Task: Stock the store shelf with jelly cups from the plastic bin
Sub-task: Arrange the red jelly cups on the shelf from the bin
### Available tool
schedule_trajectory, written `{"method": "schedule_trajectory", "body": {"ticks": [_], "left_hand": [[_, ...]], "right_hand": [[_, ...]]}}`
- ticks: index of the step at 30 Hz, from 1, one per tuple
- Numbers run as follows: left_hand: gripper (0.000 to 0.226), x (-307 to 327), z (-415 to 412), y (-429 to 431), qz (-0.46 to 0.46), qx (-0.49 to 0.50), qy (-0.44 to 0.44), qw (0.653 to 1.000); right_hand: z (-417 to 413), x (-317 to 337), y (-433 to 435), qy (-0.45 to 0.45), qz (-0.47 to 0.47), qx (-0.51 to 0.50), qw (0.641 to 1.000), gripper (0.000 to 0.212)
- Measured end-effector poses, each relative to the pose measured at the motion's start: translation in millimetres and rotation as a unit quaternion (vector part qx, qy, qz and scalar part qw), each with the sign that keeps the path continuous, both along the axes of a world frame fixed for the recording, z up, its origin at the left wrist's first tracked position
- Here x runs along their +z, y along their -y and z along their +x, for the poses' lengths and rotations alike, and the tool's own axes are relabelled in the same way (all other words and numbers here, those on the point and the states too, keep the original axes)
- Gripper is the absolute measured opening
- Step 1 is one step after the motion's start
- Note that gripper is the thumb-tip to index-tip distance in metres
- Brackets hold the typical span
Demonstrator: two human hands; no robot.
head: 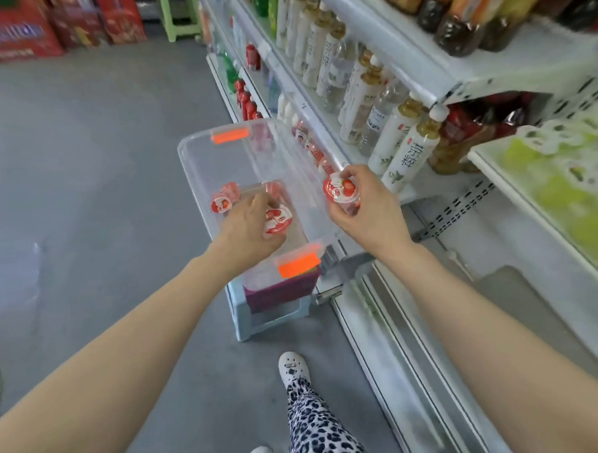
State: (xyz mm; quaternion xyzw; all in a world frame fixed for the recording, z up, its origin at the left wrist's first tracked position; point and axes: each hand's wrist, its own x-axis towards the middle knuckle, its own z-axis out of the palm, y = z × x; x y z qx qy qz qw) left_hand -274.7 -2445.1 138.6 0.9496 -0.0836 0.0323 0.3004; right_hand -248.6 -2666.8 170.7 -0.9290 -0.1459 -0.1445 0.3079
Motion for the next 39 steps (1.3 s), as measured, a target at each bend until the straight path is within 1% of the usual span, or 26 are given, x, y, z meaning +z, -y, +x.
{"method": "schedule_trajectory", "body": {"ticks": [4, 7, 12, 15, 18, 21, 25, 29, 33, 39], "left_hand": [[0.045, 25.5, -34.8, 20.8, 0.007, -0.044, 0.047, 0.998], [0.042, 44.2, -59.3, 44.6, -0.010, -0.091, 0.069, 0.993], [0.044, 70.0, -90.9, 98.0, -0.030, -0.186, 0.073, 0.979], [0.048, 87.7, -112.3, 146.3, -0.033, -0.248, 0.076, 0.965], [0.048, 104.9, -133.3, 195.2, -0.039, -0.300, 0.099, 0.948], [0.050, 122.0, -153.8, 243.7, -0.042, -0.358, 0.119, 0.925], [0.047, 142.2, -192.4, 312.2, -0.051, -0.408, 0.141, 0.900], [0.043, 155.6, -244.6, 381.5, -0.070, -0.450, 0.163, 0.875], [0.047, 170.6, -300.1, 451.2, -0.091, -0.470, 0.165, 0.862], [0.051, 188.0, -385.6, 556.0, -0.097, -0.512, 0.198, 0.830]], "right_hand": [[-65.8, 19.8, 29.8, 0.019, -0.011, -0.064, 0.998, 0.037], [-115.2, 33.4, 55.5, 0.035, 0.001, -0.109, 0.993, 0.040], [-188.4, 58.8, 104.2, 0.078, -0.013, -0.191, 0.978, 0.037], [-236.9, 77.4, 139.2, 0.106, -0.017, -0.254, 0.961, 0.038], [-282.6, 94.2, 176.5, 0.128, -0.019, -0.314, 0.940, 0.036], [-328.2, 108.3, 213.7, 0.149, -0.034, -0.368, 0.917, 0.035], [-388.6, 122.5, 263.9, 0.160, -0.048, -0.431, 0.887, 0.034], [-451.0, 133.0, 316.8, 0.165, -0.047, -0.470, 0.866, 0.036], [-511.8, 149.4, 373.5, 0.172, -0.066, -0.492, 0.851, 0.036], [-609.8, 167.5, 467.3, 0.163, -0.078, -0.534, 0.826, 0.039]]}}
